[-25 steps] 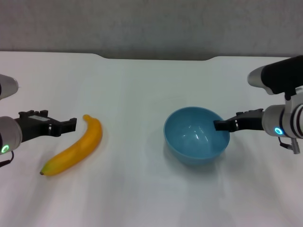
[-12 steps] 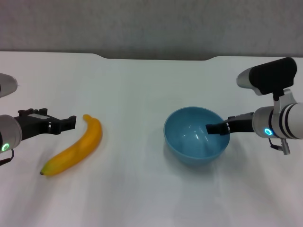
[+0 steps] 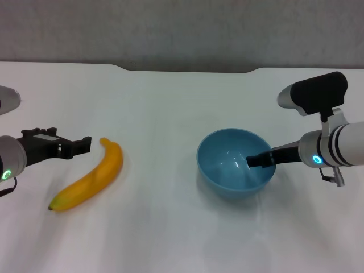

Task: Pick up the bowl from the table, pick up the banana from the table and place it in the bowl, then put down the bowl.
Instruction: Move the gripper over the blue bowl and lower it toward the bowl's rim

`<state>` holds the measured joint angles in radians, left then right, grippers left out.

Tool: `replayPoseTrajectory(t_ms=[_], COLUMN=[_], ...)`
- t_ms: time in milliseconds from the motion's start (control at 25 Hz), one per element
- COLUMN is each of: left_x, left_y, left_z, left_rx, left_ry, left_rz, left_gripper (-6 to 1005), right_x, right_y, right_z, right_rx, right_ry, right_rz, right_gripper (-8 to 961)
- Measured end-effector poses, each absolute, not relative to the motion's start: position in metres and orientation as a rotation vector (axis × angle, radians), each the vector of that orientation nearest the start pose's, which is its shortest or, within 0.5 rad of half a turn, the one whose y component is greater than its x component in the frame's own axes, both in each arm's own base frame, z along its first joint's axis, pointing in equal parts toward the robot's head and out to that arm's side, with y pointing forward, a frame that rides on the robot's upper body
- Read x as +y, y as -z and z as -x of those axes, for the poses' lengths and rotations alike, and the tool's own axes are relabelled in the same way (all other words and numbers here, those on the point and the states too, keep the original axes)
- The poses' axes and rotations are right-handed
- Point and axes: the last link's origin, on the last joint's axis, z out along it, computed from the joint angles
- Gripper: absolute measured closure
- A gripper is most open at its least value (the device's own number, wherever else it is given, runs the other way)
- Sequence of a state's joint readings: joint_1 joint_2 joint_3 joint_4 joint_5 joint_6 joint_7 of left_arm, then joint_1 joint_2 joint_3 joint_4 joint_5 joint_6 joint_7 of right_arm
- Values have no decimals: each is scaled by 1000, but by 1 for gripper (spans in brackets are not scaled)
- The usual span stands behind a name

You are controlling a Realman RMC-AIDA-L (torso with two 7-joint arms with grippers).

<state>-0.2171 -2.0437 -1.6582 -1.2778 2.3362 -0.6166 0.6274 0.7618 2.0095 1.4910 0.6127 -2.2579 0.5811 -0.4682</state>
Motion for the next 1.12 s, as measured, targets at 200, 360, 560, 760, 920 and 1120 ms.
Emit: replayPoseTrajectory(t_ms=[200, 360, 560, 760, 920, 1120], left_x=[369, 369, 369, 368, 367, 366], left_y=[-26, -25, -25, -24, -24, -23], left_z=[272, 273, 274, 276, 277, 281], left_rx=[-934, -935, -940, -952, -956, -966], left_ry=[161, 161, 161, 166, 166, 158], left_rz=[2013, 2013, 2008, 2004, 2001, 1999], left_gripper=[113, 112, 113, 113, 112, 112], right_x=[430, 429, 428, 426, 423, 420], right_y=[62, 63, 65, 68, 63, 58], right_z=[-241, -243, -247, -248, -255, -262], right_rx=[1087, 1101, 1117, 1094, 1108, 1116], right_ry=[85, 95, 128, 124, 32, -27], right_rz=[2205, 2206, 2205, 2202, 2160, 2126], right_gripper=[159, 243, 405, 526, 727, 777])
